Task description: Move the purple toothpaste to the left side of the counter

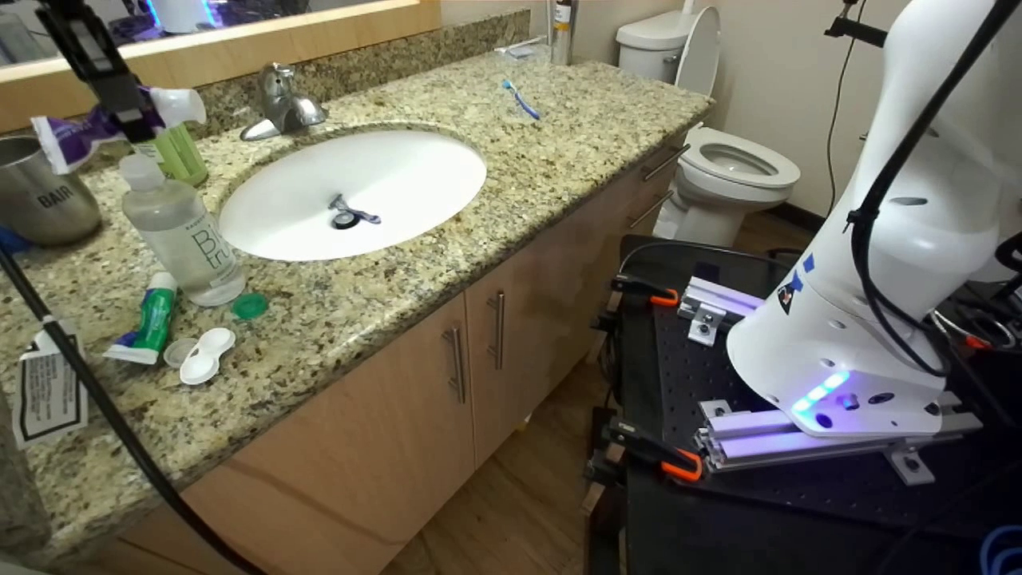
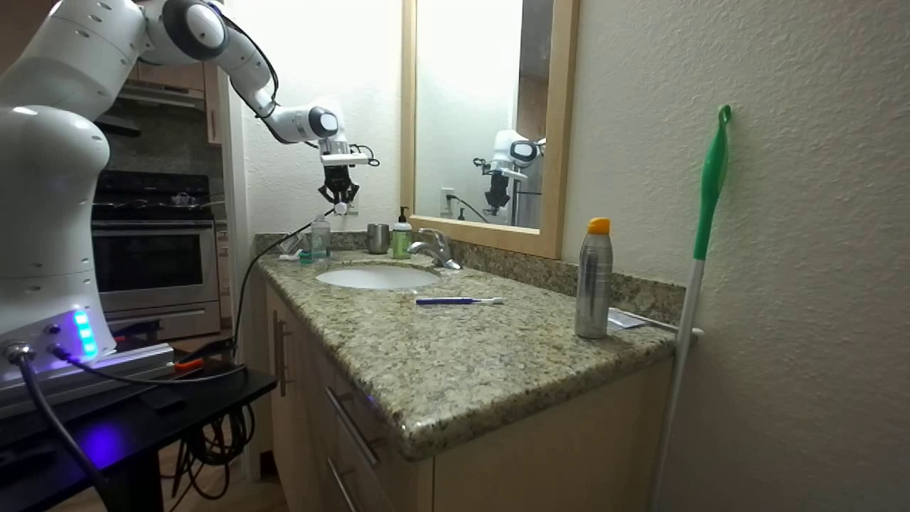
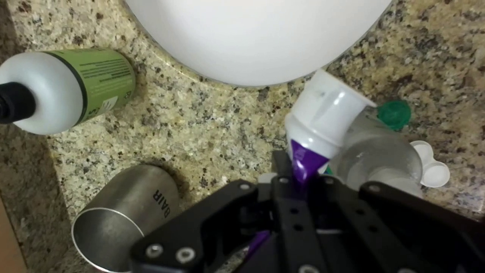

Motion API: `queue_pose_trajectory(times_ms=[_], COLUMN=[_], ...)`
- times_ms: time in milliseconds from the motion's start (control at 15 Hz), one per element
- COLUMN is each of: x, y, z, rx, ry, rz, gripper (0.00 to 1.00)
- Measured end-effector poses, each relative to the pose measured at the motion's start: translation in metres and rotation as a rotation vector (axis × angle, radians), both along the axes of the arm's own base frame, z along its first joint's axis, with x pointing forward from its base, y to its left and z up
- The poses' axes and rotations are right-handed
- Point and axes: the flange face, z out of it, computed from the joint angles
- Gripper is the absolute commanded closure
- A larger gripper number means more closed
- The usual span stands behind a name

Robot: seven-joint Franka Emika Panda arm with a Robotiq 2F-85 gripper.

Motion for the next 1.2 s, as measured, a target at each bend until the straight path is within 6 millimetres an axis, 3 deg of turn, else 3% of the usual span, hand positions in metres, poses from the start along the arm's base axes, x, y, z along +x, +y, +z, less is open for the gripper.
queue_pose_trajectory(times_ms=[467,800,1200], x=[0.016,0.026,0.029], y=[0.010,0.014,0.014], z=[-0.067,-0.089,-0.094], rx=[0.023,0.033,0.050], ry=[-0.050,-0.131,-0.158], rz=[-0.044,-0.095,-0.170], gripper=[0.98,0.98,0.98])
